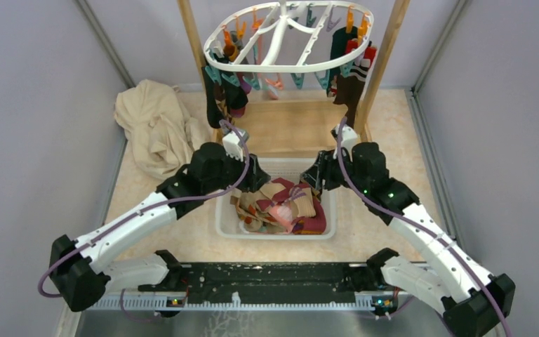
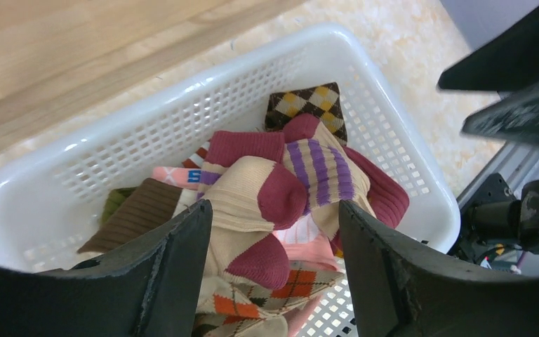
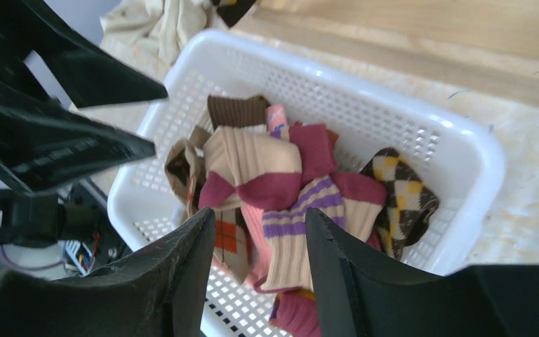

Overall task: Remove the socks clipped to the hanger
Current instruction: Place the sock in the bin.

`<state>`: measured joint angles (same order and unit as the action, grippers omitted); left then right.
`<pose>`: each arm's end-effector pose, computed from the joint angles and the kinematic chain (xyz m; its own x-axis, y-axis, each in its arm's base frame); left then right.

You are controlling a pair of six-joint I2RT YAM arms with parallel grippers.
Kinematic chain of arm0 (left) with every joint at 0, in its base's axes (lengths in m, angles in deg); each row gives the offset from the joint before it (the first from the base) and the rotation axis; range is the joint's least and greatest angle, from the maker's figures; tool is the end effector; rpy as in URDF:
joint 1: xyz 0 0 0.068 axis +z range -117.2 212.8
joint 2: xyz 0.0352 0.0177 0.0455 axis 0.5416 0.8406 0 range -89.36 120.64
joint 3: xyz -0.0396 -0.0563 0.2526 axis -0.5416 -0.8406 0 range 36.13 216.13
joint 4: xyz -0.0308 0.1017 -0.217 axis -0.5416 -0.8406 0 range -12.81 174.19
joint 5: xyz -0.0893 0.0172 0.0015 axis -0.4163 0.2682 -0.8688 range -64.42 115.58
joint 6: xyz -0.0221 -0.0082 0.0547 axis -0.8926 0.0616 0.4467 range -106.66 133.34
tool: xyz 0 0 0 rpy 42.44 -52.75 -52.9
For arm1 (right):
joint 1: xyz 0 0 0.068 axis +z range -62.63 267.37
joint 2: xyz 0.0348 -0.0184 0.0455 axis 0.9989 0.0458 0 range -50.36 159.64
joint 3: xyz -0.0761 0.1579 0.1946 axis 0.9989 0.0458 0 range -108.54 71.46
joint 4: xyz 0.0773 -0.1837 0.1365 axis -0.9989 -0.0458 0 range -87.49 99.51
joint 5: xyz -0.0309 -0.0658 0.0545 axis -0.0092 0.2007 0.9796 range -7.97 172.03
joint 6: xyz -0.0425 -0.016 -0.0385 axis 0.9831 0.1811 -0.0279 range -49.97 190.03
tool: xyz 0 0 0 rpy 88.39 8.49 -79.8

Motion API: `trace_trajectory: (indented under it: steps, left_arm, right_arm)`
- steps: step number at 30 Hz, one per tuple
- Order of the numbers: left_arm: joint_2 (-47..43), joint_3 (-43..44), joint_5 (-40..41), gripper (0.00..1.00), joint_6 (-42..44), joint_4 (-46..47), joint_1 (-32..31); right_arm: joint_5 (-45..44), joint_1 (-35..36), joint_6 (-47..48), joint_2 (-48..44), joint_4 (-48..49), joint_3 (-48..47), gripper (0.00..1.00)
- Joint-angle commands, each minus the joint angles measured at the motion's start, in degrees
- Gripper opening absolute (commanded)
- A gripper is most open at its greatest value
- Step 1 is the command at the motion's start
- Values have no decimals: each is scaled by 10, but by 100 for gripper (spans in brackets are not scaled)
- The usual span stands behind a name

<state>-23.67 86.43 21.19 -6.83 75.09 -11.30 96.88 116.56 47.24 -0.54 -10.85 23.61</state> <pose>0.1806 -0.1795 0.2935 -0.5360 0.0406 -0.8433 0.5955 0.7262 -0.3435 0.1603 0.1024 0.3147 -0.5685 0.1112 -0.8151 -0.4969 0.7432 0.4480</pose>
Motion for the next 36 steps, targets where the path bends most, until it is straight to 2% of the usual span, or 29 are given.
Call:
trace_trajectory:
  steps: [1,6,9,13,14,15,25,36]
  left_arm:
    - [-44,-1,79,72,-21,-39,3]
    - [-67,-13,141,77,-52,-96,3]
    - [-80,-32,159,85,-71,-110,4]
    - [-101,-60,169,89,-82,-121,4]
    - [-106,-65,173,97,-84,-126,4]
    - [-111,-69,175,99,-85,-129,4]
    - [-162,-101,178,99,-111,-154,4]
    - [-243,-121,167,99,-114,-176,4]
  right_arm:
    - [-23,40,-2,14,13,6,49]
    - [-54,79,2,35,16,17,47]
    - [-63,91,2,45,23,25,47]
    - [-66,103,1,55,27,31,47]
    - [-66,107,0,55,29,34,48]
    - [-66,110,-1,55,32,38,48]
    - [-69,156,1,103,63,59,51]
    - [-203,175,-33,185,52,59,56]
